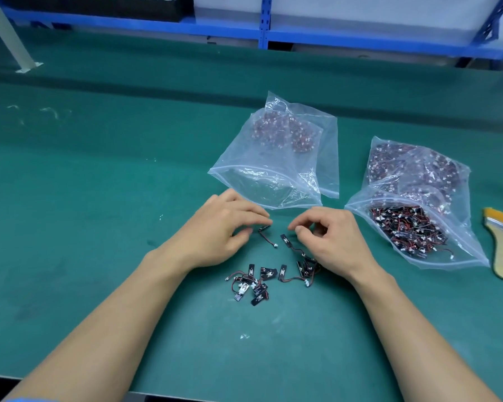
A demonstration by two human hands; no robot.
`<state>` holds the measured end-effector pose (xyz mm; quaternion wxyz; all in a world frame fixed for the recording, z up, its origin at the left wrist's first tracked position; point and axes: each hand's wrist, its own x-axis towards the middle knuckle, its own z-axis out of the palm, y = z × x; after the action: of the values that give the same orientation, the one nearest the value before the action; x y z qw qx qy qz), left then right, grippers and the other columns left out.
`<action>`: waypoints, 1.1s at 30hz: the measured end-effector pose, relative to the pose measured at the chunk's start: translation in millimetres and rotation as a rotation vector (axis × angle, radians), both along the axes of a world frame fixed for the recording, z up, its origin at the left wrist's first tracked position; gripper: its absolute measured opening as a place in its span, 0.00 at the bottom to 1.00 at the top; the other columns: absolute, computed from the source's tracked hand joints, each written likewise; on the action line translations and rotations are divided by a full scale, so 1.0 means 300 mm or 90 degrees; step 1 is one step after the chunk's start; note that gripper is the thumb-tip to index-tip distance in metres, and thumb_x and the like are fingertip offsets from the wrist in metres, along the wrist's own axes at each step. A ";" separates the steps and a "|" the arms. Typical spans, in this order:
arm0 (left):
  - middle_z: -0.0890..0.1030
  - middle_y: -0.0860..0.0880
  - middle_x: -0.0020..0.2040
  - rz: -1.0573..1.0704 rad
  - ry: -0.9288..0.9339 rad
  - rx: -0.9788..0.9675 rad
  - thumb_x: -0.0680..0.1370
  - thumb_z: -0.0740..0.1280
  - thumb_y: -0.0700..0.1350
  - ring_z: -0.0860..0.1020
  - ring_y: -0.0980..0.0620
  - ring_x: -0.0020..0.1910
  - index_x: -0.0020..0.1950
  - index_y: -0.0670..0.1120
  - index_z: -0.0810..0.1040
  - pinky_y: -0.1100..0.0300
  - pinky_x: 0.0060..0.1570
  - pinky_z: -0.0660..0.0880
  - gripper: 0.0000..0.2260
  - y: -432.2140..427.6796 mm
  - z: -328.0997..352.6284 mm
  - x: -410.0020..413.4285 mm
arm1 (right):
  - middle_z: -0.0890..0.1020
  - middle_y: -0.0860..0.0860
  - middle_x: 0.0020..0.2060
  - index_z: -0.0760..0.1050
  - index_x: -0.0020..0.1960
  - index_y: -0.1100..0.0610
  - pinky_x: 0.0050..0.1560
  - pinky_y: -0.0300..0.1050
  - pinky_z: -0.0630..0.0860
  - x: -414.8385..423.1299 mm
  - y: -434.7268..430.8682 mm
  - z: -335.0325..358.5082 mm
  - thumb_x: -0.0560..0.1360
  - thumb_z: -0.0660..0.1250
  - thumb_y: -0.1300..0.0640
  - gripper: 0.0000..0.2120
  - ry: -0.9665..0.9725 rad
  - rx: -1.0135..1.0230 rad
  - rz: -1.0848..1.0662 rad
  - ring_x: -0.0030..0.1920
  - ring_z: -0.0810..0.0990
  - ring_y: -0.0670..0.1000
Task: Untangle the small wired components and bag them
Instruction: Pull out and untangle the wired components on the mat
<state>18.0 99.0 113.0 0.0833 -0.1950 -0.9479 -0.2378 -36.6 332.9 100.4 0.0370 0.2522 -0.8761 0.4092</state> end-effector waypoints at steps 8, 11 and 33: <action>0.81 0.63 0.52 -0.023 0.029 -0.097 0.79 0.71 0.45 0.69 0.54 0.52 0.58 0.57 0.84 0.56 0.52 0.65 0.10 -0.012 0.002 0.002 | 0.80 0.42 0.41 0.87 0.44 0.47 0.38 0.43 0.70 -0.015 0.023 0.000 0.71 0.69 0.69 0.17 -0.034 0.055 0.109 0.29 0.70 0.46; 0.81 0.63 0.49 -0.011 0.014 -0.091 0.78 0.72 0.47 0.69 0.54 0.51 0.55 0.59 0.85 0.54 0.52 0.67 0.08 -0.036 0.006 0.025 | 0.79 0.41 0.44 0.87 0.47 0.48 0.40 0.41 0.69 -0.021 0.034 -0.002 0.74 0.70 0.69 0.17 -0.048 0.077 0.152 0.34 0.74 0.43; 0.81 0.60 0.44 0.060 0.066 -0.013 0.75 0.76 0.45 0.69 0.52 0.46 0.49 0.56 0.87 0.47 0.49 0.73 0.07 -0.017 -0.019 0.015 | 0.80 0.44 0.42 0.85 0.46 0.51 0.35 0.34 0.66 -0.012 0.073 0.054 0.73 0.73 0.65 0.09 -0.030 -0.006 0.136 0.29 0.66 0.46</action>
<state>22.5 93.8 107.3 0.1418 -0.1633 -0.9527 -0.2137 -40.2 354.9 116.6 -0.0263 0.3346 -0.8429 0.4206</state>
